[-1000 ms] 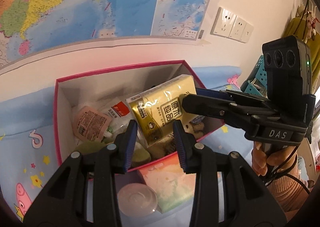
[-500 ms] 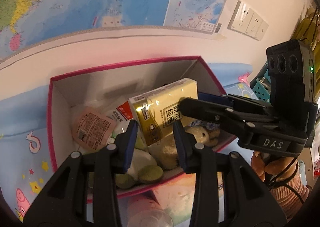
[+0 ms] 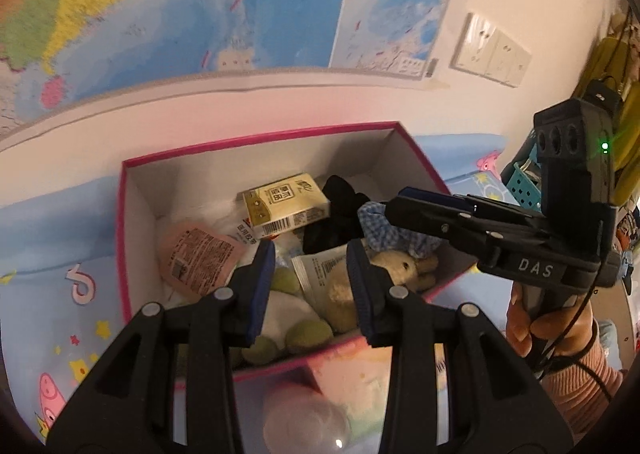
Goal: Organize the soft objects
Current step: 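Open the right gripper to release the yellow pack, then reach the right gripper down and grasp the floral pink tissue pack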
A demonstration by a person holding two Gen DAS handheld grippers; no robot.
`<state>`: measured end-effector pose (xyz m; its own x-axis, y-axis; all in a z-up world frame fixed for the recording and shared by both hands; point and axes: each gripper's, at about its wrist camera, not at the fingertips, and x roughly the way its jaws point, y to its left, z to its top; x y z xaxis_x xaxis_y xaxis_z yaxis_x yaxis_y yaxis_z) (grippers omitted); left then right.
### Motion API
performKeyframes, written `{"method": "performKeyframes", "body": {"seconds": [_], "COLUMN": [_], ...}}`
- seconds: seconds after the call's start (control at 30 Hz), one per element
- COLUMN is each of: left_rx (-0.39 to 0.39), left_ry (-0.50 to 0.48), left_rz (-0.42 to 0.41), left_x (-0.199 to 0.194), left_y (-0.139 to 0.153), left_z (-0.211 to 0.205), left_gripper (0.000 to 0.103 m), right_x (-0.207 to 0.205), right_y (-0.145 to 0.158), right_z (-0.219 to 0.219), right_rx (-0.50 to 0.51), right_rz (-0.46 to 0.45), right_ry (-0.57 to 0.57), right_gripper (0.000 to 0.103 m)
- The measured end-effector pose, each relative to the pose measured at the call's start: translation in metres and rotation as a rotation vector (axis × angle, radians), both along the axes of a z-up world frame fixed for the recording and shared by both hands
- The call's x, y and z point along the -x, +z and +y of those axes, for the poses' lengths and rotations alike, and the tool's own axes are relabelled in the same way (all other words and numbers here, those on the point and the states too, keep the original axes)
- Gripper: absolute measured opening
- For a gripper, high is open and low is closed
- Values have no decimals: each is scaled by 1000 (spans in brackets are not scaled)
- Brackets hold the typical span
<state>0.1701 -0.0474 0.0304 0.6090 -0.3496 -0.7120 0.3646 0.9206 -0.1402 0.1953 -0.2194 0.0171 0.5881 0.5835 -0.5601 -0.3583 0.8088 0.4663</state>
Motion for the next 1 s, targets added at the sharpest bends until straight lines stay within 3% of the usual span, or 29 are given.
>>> {"method": "performKeyframes", "body": {"seconds": [0.13,0.2,0.3,0.53,0.73,1.0], "left_rx": [7,9,-16,-63,-77,-30], "left_ry": [-39,-68,-100,-128,-137,-143], "left_rz": [-63,-86,-114,-91,-27,79], "left_x": [34,54,82,132,155,182], "left_y": [8,9,7,-12,-37,-68], "left_z": [3,3,0,-6,-10,-9], "left_gripper": [39,39,39,39,39,39], "right_x": [25,44,72,128,172,229], "right_y": [8,14,20,19,-8,-60], "right_z": [-1,-2,-3,-4,-2,7], "right_rx": [-7,-9,-5,-4,18,59], "right_rz": [-26,-45,-66,-64,26,217], "right_ry": [48,88,141,224,284,383], "right_gripper": [37,45,47,51,54,57]}}
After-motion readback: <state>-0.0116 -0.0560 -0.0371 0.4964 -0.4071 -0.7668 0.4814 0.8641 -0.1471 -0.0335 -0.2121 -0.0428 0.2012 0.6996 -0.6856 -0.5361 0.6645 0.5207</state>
